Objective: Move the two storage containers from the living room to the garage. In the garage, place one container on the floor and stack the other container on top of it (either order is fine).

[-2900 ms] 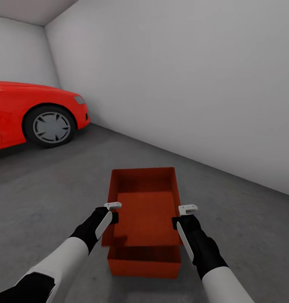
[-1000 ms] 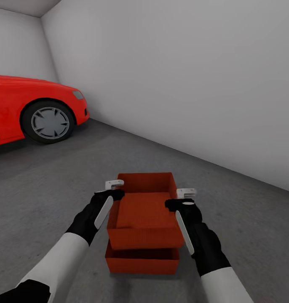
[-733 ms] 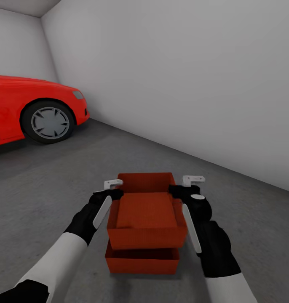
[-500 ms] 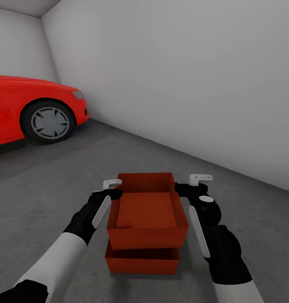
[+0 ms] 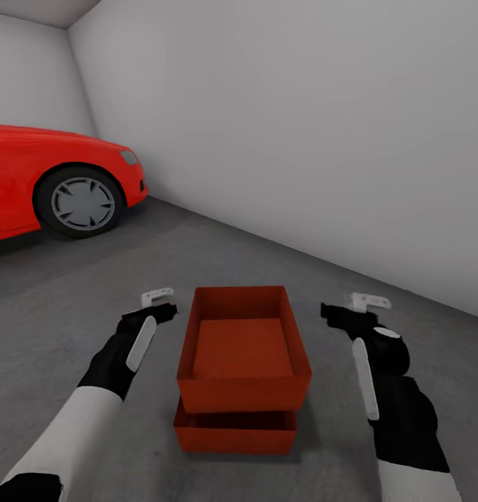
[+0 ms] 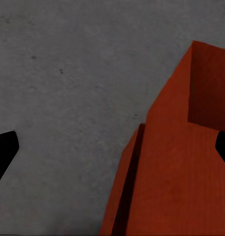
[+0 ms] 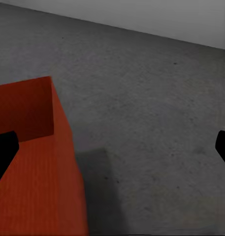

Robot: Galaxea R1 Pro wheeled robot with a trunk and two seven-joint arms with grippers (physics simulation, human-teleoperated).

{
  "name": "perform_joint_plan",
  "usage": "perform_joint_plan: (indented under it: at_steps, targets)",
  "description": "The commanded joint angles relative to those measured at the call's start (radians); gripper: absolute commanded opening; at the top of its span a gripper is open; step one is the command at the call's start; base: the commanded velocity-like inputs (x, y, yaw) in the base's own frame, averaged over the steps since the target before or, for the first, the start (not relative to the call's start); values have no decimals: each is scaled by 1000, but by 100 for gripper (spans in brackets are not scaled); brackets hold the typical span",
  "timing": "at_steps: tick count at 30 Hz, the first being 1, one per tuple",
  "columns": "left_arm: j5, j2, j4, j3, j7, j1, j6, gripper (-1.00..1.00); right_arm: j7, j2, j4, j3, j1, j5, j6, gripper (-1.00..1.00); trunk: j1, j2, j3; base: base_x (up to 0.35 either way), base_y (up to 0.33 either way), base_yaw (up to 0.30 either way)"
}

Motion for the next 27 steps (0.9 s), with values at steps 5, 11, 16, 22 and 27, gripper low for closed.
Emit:
perform_joint_plan:
  at_steps: [5, 11, 16, 22, 27]
  targets:
    - [-2, 3, 7, 35, -1, 8, -2, 100, 74, 2, 42, -161, 0, 4, 1, 100, 0, 0, 0, 0, 0, 0]
    - [-4, 6, 28, 58, 0, 8, -2, 100, 81, 1, 293, -298, 0, 4, -4, 100, 0, 0, 0, 0, 0, 0]
    - [-4, 6, 30, 65, 1, 8, -2, 100, 84, 1, 486, -385, 0, 4, -130, 100, 0, 0, 0, 0, 0, 0]
    - [-3, 5, 33, 65, -2, 8, -2, 100, 84, 7, 570, -402, 1, 4, -294, 100, 0, 0, 0, 0, 0, 0]
    - [-2, 5, 34, 65, -3, 8, -2, 100, 84, 6, 576, -404, 0, 5, -310, 100, 0, 0, 0, 0, 0, 0]
